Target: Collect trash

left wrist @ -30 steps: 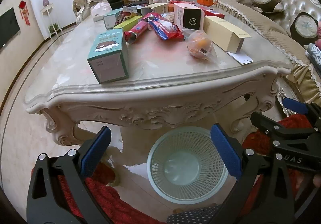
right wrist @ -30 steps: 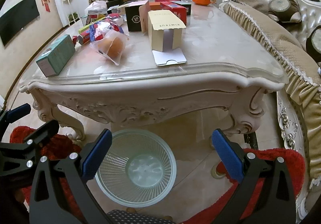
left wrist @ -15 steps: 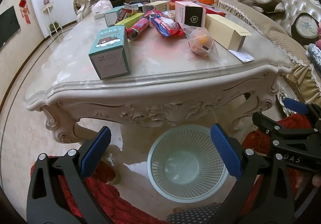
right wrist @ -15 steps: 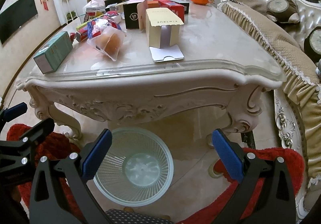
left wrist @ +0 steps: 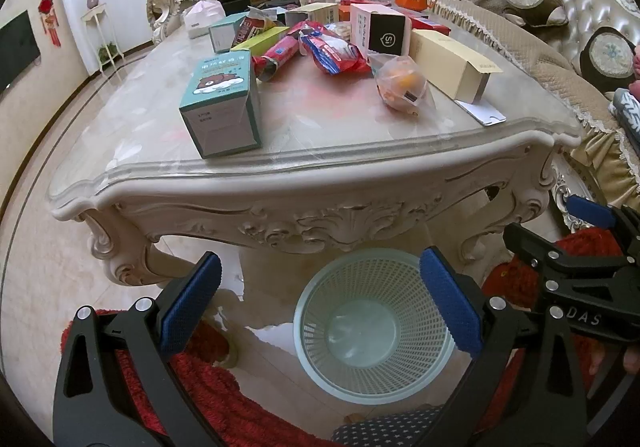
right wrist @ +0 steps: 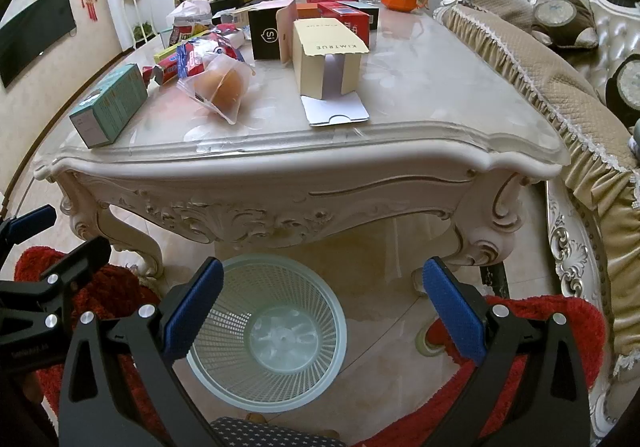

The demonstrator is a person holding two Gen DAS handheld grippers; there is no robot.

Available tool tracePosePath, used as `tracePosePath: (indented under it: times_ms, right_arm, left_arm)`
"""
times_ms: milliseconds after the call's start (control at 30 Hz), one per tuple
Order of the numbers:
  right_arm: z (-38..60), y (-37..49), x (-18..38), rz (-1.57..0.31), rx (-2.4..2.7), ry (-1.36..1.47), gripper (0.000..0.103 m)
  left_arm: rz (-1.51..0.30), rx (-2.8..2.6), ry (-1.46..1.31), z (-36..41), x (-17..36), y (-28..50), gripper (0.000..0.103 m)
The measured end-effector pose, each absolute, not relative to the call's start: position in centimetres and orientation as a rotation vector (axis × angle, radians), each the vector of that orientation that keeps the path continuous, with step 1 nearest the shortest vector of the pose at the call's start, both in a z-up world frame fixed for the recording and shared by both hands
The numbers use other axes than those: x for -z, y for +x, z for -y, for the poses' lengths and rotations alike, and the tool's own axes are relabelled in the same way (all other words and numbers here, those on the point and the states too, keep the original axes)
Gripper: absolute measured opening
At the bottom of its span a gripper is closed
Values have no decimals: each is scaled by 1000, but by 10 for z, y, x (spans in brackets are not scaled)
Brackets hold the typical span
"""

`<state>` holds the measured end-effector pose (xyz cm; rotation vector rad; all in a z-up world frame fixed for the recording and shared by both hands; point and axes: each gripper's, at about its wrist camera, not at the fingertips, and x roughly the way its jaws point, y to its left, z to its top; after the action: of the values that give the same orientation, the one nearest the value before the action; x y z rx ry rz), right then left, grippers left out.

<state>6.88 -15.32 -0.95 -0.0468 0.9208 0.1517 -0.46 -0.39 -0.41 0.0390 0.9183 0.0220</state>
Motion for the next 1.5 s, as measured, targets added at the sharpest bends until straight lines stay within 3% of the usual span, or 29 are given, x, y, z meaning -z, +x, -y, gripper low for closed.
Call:
tracePosePath:
  times_ms: [1233,1500]
  right_arm:
    - [155,56,8,-889,-168,-44,96]
    - [165,69,-37,-624,-274,-5,96]
  left_arm:
    - [-929,-14,26,7,9,-10,97]
    - [-691,-163,-39,-31,-37,-2,97]
